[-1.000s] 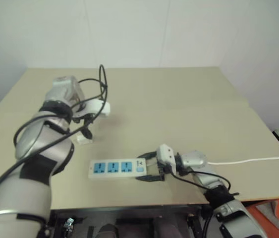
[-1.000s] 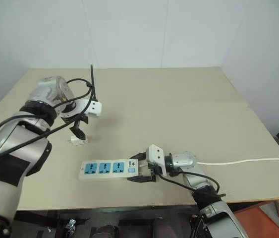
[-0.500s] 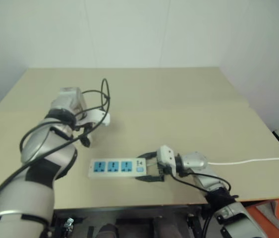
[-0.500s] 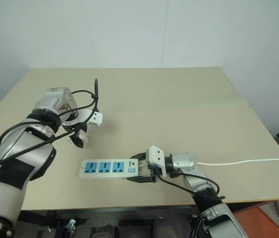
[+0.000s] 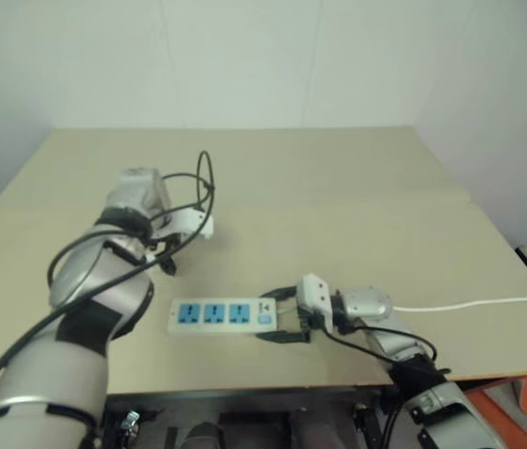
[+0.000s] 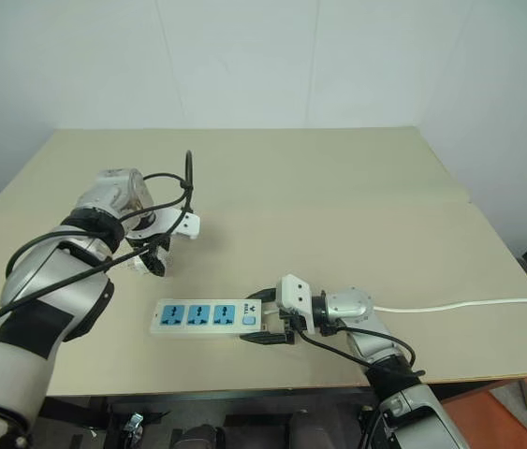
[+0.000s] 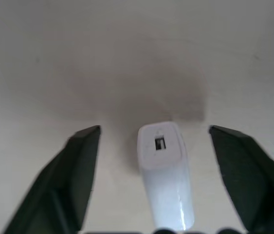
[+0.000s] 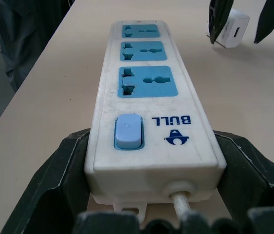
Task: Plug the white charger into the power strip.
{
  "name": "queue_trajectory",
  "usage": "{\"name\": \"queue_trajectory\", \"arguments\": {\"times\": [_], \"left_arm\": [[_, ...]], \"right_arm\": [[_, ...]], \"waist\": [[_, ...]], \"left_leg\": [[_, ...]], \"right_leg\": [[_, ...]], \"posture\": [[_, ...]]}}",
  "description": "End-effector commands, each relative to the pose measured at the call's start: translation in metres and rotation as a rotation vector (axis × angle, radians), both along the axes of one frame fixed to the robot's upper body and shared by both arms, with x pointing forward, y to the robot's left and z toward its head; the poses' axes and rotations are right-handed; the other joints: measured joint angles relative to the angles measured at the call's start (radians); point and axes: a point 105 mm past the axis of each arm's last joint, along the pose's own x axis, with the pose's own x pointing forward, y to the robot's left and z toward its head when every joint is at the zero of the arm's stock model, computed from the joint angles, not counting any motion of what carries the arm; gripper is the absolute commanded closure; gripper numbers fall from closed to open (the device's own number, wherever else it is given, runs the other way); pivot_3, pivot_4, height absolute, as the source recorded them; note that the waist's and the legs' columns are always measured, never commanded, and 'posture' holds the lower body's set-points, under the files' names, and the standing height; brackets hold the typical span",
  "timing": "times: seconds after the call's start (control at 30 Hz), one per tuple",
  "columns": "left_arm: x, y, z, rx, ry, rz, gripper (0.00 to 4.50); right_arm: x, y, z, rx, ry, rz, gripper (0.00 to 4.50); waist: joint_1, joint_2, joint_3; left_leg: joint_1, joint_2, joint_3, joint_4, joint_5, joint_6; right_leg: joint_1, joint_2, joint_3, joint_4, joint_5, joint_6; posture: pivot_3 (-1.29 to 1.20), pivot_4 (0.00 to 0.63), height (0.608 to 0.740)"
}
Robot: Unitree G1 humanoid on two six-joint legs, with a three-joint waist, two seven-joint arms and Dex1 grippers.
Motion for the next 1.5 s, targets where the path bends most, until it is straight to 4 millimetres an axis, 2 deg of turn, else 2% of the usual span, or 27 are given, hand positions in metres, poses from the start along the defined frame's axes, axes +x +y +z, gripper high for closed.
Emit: {"name": "queue_trajectory", "arguments": {"times": [0.03,0.13,0.17,0.3,0.4,0.53,0.63,0.73,0.8,0.9,1.0,1.13,1.23,1.4,1.5], "left_arm": [[0.001,0.001,0.002,0.021,-0.004,-0.001,2.23],[0.001,0.001,0.000,0.037,-0.009,-0.005,3.28],[0.002,0.001,0.000,0.040,-0.012,-0.004,3.50],[0.003,-0.001,0.001,0.024,-0.024,-0.012,3.50],[0.009,-0.013,0.014,-0.065,-0.083,-0.040,3.50],[0.011,-0.037,0.052,-0.286,-0.137,-0.085,3.50],[0.008,-0.058,0.107,-0.550,-0.213,-0.130,3.50],[-0.007,-0.068,0.158,-0.805,-0.258,-0.193,3.50],[-0.021,-0.070,0.184,-1.003,-0.273,-0.241,3.50],[-0.044,-0.070,0.204,-1.313,-0.236,-0.301,3.50],[-0.062,-0.067,0.192,-1.534,-0.233,-0.323,3.50],[-0.081,-0.070,0.156,-1.614,-0.180,-0.280,3.50],[-0.095,-0.067,0.132,-1.746,-0.056,-0.259,3.50],[-0.105,-0.064,0.088,-1.738,-0.004,-0.225,3.50],[-0.111,-0.063,0.060,-1.672,0.031,-0.247,3.50]], "right_arm": [[0.003,0.000,0.004,-0.009,-0.027,-0.022,1.07],[0.004,-0.001,0.004,-0.010,-0.031,-0.028,1.07],[0.004,-0.001,0.004,-0.009,-0.032,-0.030,1.07],[0.005,-0.001,0.005,-0.010,-0.036,-0.040,1.07],[0.005,-0.002,0.005,-0.010,-0.037,-0.043,1.07],[0.003,-0.004,0.004,-0.013,-0.041,-0.044,1.07],[0.001,-0.007,0.007,-0.009,-0.046,-0.041,1.07],[0.000,-0.007,0.010,-0.002,-0.052,-0.039,1.07],[0.001,-0.006,0.011,0.005,-0.053,-0.040,1.07],[0.001,-0.002,0.011,0.014,-0.046,-0.039,1.07],[0.001,0.001,0.010,0.019,-0.029,-0.022,1.07],[0.003,0.003,0.011,0.021,-0.020,-0.014,1.07],[0.005,0.003,0.009,-0.011,-0.046,0.005,1.07],[0.004,0.006,0.009,0.001,-0.045,0.013,1.07],[0.002,0.007,0.006,0.001,-0.035,0.018,1.07]], "waist": [[0.000,0.000,0.000],[0.000,0.000,0.000],[0.001,0.000,0.000],[0.001,0.000,0.000],[0.001,0.000,0.000],[0.003,0.000,0.000],[0.003,0.000,0.000],[0.000,0.000,0.001],[-0.004,0.000,0.001],[-0.006,0.001,0.001],[-0.010,0.002,0.000],[-0.010,0.002,0.000],[-0.009,0.002,0.000],[-0.009,0.002,0.000],[-0.009,0.002,0.000]], "left_leg": [[0.000,0.000,0.000,0.000,0.000,0.000],[0.000,0.000,0.000,0.000,0.000,0.000],[0.000,0.000,0.000,0.000,0.000,0.000],[0.000,0.000,0.000,0.000,0.000,0.000],[0.001,0.000,0.000,0.000,0.000,0.000],[0.000,0.000,0.000,0.000,0.000,0.000],[-0.001,-0.001,0.000,0.000,0.000,0.000],[-0.002,-0.001,-0.001,0.000,0.000,0.000],[-0.001,-0.001,0.000,0.000,0.000,0.000],[0.002,0.000,0.000,0.000,0.000,0.000],[0.005,0.001,0.000,0.001,0.000,0.000],[0.003,0.002,-0.001,0.002,0.000,0.000],[0.002,0.001,-0.001,0.003,0.000,0.000],[0.005,0.001,-0.001,0.002,0.000,0.000],[0.005,0.001,0.000,0.002,0.000,0.000]], "right_leg": [[0.000,0.000,0.000,0.000,0.000,0.000],[0.000,0.000,0.000,0.000,0.000,0.000],[0.000,0.000,0.000,0.000,0.000,0.000],[0.000,0.000,0.000,0.000,0.000,0.000],[0.000,0.000,0.000,0.001,0.000,0.000],[0.000,-0.001,0.000,0.000,0.000,0.000],[0.000,-0.001,-0.001,0.000,0.000,0.000],[0.000,-0.001,-0.001,-0.001,0.000,0.000],[0.000,-0.001,0.000,-0.001,0.000,0.001],[0.000,-0.001,0.000,0.003,-0.001,0.002],[0.002,-0.001,0.000,0.005,-0.001,0.001],[0.001,-0.001,-0.001,0.005,0.000,0.000],[0.001,-0.001,-0.001,0.004,0.000,0.000],[0.002,-0.001,-0.001,0.005,0.000,0.000],[0.002,-0.001,-0.001,0.004,0.000,-0.001]], "posture": [[0.00,0.150,0.740],[0.00,0.150,0.740],[0.00,0.150,0.740],[0.00,0.150,0.740],[0.00,0.150,0.740],[0.00,0.150,0.740],[0.00,0.150,0.740],[0.00,0.150,0.740],[0.00,0.150,0.740],[0.00,0.150,0.740],[0.00,0.150,0.740],[0.00,0.150,0.740],[0.00,0.150,0.740],[0.00,0.150,0.740],[0.00,0.150,0.740]]}}
